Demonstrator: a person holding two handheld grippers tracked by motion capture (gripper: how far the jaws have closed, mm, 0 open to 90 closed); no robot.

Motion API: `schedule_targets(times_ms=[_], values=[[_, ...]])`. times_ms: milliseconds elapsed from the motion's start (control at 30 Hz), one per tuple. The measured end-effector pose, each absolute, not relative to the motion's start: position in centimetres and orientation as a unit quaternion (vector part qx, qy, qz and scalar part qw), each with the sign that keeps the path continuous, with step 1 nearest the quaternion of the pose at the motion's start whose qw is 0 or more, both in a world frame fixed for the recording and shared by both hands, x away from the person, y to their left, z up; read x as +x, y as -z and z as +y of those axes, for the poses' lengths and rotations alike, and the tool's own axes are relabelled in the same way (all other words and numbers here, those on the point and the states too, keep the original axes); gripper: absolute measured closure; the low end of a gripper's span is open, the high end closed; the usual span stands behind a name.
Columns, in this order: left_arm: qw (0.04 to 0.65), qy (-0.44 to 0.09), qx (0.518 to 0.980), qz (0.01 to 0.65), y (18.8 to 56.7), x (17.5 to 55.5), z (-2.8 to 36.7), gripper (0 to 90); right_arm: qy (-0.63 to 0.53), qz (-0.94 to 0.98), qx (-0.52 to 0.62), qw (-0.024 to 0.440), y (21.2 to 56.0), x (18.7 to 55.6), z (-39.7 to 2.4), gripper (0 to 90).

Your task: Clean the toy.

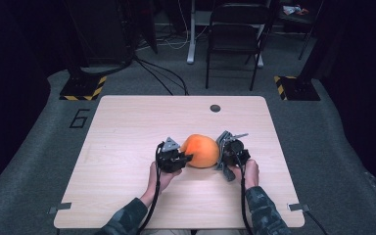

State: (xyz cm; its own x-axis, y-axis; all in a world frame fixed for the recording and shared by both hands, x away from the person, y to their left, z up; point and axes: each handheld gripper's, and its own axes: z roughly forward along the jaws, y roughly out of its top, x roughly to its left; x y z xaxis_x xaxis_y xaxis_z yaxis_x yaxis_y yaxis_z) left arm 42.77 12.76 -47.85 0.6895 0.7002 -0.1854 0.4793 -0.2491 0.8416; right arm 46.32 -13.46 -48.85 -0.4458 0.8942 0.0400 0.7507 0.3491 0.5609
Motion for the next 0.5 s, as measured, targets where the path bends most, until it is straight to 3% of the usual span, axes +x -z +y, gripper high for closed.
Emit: schedule_targets(times_ms=[267,367,500], values=[[0.489,-0.114,0.776,0.383,47.9,42.9,13.0,74.4,-0.319,0.792,0.491,0.172,43.7,45.3,-13.9,77.0],[0.490,-0.114,0.775,0.382,47.9,43.0,13.0,73.5,-0.334,0.802,0.471,0.155,42.5,44.7,-12.6,77.1],[0.485,-0.128,0.781,0.372,47.8,42.8,13.0,60.3,-0.305,0.818,0.459,0.165,43.8,44.7,-10.9,77.1]])
